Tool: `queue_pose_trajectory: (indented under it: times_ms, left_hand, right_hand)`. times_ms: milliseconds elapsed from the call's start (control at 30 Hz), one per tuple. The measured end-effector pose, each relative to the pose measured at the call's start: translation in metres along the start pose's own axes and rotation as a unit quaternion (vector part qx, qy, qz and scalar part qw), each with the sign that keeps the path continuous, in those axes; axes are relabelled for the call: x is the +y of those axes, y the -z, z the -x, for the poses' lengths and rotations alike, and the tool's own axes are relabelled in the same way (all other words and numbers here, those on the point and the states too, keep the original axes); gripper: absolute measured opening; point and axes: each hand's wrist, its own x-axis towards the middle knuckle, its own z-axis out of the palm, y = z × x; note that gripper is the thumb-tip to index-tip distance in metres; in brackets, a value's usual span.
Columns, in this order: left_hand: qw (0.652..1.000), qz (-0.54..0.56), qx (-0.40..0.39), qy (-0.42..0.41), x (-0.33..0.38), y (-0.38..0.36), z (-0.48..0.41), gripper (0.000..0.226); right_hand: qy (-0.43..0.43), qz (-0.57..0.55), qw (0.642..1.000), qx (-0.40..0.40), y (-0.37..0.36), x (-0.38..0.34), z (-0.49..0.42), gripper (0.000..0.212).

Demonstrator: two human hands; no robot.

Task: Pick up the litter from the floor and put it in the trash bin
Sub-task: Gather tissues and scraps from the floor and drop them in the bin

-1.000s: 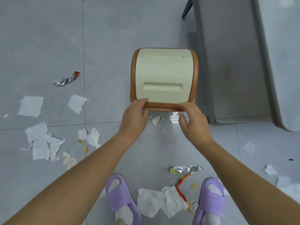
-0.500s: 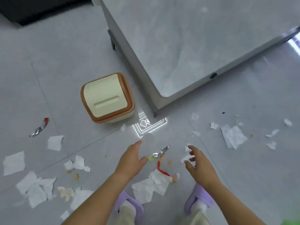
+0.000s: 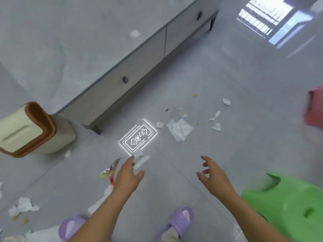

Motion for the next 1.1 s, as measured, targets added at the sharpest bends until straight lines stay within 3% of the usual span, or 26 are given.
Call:
queue_pose_trajectory:
  times_ms: [267,667,867,1100]
  left_hand:
    - [0.996,-0.046,-0.036,-0.07,0.125,-0.068,-0.01,0.066]
    - [0.993,-0.112,-0.039,-0.031,0.225,-0.109,-0.166,0.07]
    - [0.99,-0.123,-0.067,-0.027,0.24,-0.148,-0.236,0.073]
    - [0.993,-0.103,-0.031,0.048,0.22,-0.183,-0.299,0.076]
  right_hand:
    - [-0.051,-0.069,0.996,0.039,0.106,0.06,-0.027,0.055]
    - [-0.075,-0.037,0.996,-0.006,0.187,0.097,-0.194,0.059]
    - [-0.103,0.011,0.995,-0.002,0.191,0.14,-0.297,0.06]
    - [-0.064,0.09,0.991,-0.074,0.168,0.171,-0.388,0.058]
